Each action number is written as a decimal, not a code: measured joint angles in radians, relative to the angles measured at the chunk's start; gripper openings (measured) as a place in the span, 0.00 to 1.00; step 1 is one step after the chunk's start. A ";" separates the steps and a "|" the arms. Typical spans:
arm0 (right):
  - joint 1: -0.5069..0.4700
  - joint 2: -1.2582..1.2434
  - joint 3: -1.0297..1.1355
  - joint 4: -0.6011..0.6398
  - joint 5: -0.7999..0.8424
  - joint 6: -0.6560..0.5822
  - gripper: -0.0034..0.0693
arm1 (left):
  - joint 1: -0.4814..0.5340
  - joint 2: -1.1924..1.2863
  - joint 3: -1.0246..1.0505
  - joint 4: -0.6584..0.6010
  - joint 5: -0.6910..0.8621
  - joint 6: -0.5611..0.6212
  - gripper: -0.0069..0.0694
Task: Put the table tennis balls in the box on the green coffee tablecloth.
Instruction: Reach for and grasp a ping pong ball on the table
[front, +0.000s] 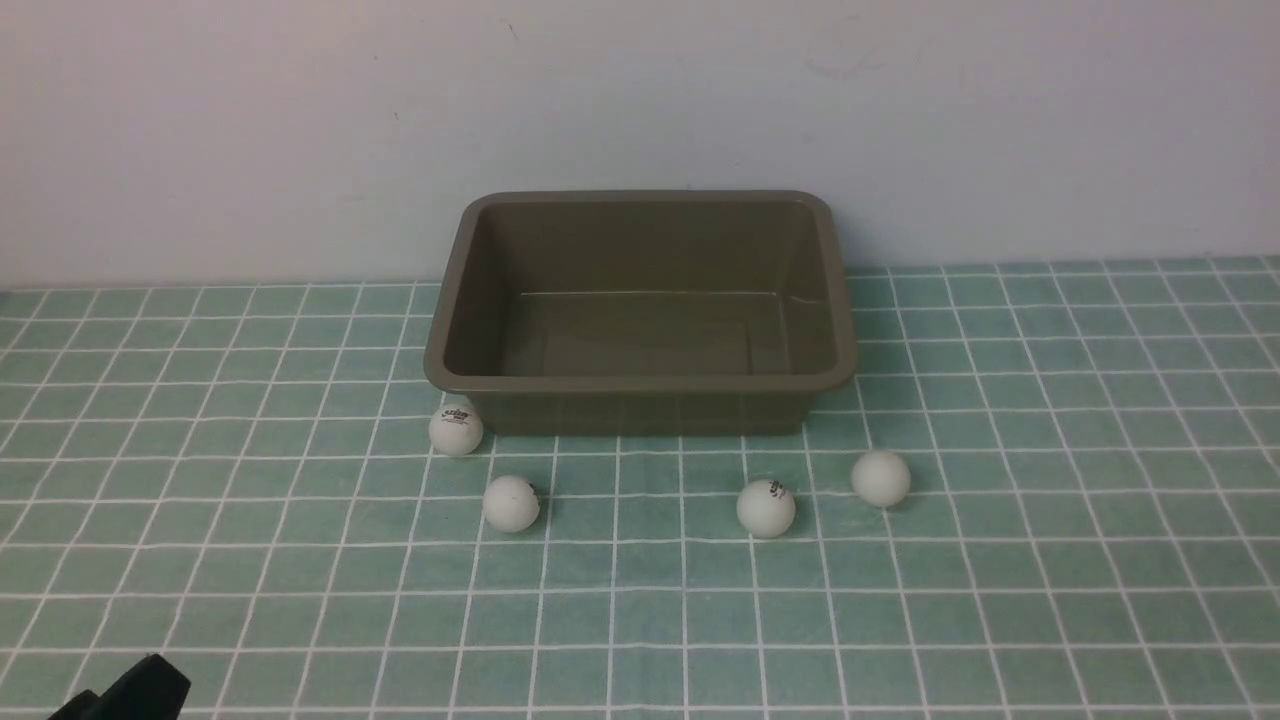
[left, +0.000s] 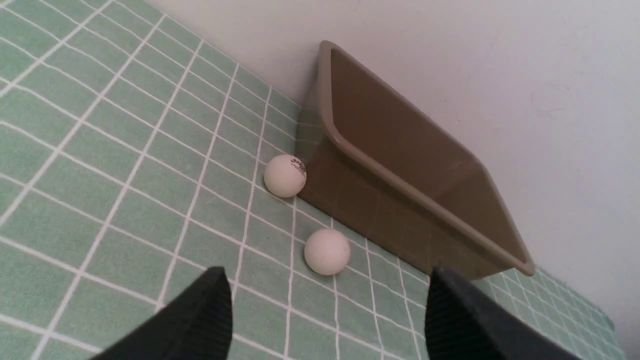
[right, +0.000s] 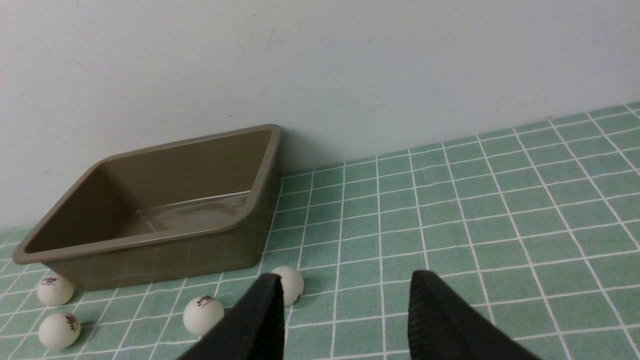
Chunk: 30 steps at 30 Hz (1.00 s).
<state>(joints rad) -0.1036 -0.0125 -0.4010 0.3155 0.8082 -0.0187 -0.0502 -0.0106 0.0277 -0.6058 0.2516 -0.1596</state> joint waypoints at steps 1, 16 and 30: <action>0.000 0.000 0.000 0.003 0.000 0.000 0.48 | 0.000 0.000 0.000 -0.005 -0.005 0.000 0.71; 0.000 0.062 0.000 0.100 0.018 -0.299 0.48 | 0.000 0.147 -0.471 0.118 0.400 0.283 0.71; 0.000 0.592 -0.146 0.481 0.083 -0.849 0.48 | 0.000 0.417 -0.519 0.247 0.301 0.494 0.71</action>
<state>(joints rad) -0.1036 0.5791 -0.5469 0.7961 0.8914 -0.8677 -0.0502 0.4068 -0.4910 -0.3590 0.5525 0.3342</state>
